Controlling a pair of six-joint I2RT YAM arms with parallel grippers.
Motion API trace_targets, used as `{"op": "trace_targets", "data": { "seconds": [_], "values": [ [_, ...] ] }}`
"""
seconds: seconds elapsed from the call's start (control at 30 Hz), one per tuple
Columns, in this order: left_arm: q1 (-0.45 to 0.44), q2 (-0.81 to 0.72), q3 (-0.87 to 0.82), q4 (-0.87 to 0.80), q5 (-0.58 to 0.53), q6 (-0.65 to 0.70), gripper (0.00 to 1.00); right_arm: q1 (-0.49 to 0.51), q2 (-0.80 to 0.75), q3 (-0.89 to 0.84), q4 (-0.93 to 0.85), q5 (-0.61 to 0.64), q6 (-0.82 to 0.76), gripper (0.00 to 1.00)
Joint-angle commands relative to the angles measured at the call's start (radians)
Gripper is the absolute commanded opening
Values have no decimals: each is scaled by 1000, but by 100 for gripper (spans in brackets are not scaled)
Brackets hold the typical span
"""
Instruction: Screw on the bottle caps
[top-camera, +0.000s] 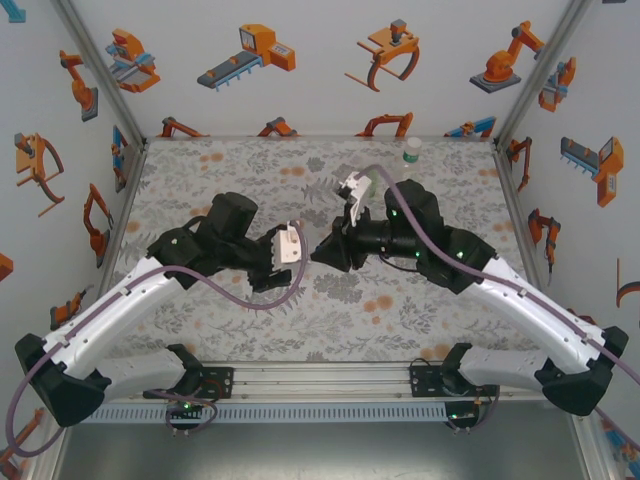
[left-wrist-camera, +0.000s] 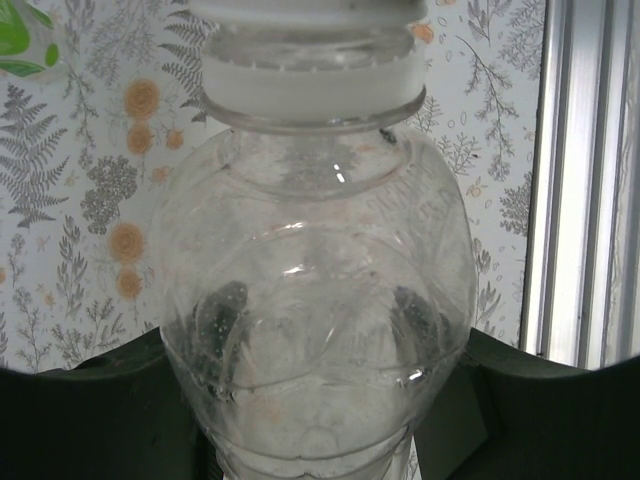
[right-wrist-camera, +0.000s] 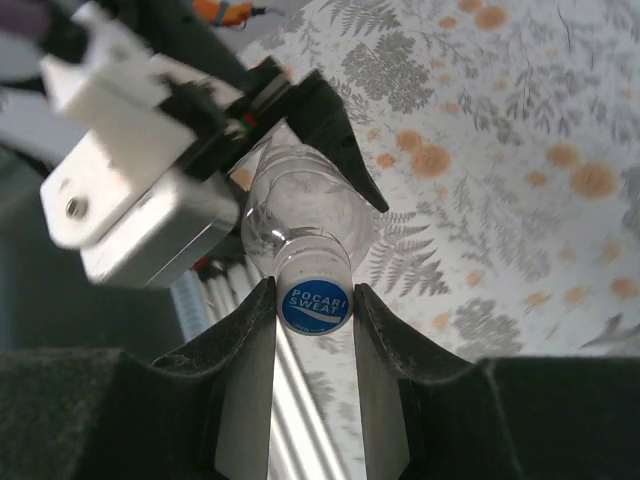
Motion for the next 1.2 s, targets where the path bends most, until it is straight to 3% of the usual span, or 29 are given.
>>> {"op": "trace_targets", "data": {
  "seconds": [0.0, 0.17, 0.33, 0.43, 0.53, 0.8, 1.03, 1.17],
  "values": [
    [-9, 13, -1, 72, 29, -30, 0, -1, -10, -23, -59, 230, 502, 0],
    [-9, 28, -2, 113, 35, -48, 0, -18, -17, -89, -183, 255, 1037, 0],
    [-9, 41, -1, 130, 60, -53, 0, -19, 0, -90, -167, 245, 1048, 2],
    [-9, 52, 0, 130, 67, -51, 0, -20, -3, -71, -169, 260, 1015, 20],
    [-9, 55, -3, 130, 68, -44, 0, -21, -10, -51, -126, 257, 909, 36],
    [-9, 60, -4, 122, 79, -39, 0, -37, -57, 55, -107, 275, 498, 67],
    [-10, 53, -2, 119, 77, -45, 0, -75, -106, 35, -5, 122, 131, 68],
    [-12, 41, -2, 110, 83, -46, 0, -80, -117, 27, -5, -8, -149, 61]
  ]
}}
